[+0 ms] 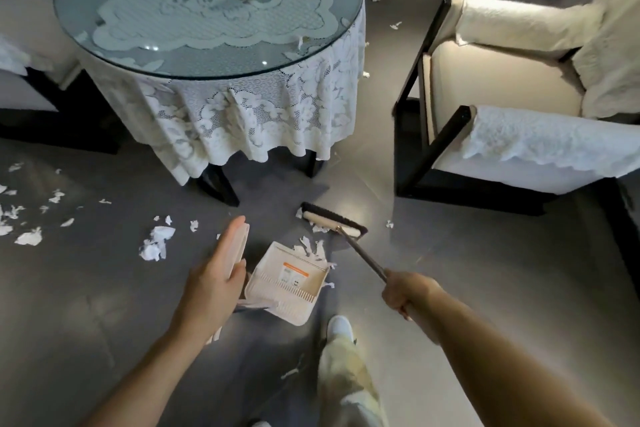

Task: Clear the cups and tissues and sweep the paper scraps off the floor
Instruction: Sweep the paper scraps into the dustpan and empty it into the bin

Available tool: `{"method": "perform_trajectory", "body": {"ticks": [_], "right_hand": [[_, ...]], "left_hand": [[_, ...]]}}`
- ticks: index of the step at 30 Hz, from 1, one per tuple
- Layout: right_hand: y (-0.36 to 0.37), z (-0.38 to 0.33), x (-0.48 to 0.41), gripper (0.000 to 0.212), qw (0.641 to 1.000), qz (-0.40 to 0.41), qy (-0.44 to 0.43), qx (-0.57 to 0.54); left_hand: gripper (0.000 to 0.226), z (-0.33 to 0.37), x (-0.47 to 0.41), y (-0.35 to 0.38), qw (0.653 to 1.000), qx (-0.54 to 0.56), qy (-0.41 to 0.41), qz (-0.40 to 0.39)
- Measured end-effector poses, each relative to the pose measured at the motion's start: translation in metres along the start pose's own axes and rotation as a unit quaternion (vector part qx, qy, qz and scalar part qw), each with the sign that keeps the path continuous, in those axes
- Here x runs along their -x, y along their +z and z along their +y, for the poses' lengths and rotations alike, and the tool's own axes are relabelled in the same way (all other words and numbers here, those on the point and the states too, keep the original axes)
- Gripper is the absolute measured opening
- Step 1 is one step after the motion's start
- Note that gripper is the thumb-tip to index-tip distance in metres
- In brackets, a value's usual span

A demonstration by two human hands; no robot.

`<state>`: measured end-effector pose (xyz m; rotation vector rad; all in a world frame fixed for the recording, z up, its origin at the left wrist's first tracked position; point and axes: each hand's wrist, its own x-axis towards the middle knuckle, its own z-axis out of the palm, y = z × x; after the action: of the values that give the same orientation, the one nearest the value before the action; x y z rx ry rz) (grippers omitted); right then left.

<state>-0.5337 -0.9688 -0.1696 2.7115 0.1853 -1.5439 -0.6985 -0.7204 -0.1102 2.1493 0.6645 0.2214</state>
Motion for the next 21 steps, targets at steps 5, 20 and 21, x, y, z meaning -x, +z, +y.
{"method": "perform_trajectory", "body": {"ticks": [5, 20, 21], "right_hand": [[0.061, 0.006, 0.057, 0.075, 0.997, -0.069, -0.022, -0.028], [0.013, 0.061, 0.023, 0.049, 0.978, 0.086, 0.061, -0.178], [0.012, 0.065, 0.015, 0.039, 0.975, 0.083, 0.066, -0.195]], "left_hand": [[0.068, -0.026, 0.059, -0.030, 1.000, -0.017, 0.001, -0.014], [0.073, -0.052, 0.098, -0.043, 0.997, -0.057, -0.025, -0.045], [0.076, -0.057, 0.098, -0.042, 0.998, -0.042, -0.032, -0.041]]}}
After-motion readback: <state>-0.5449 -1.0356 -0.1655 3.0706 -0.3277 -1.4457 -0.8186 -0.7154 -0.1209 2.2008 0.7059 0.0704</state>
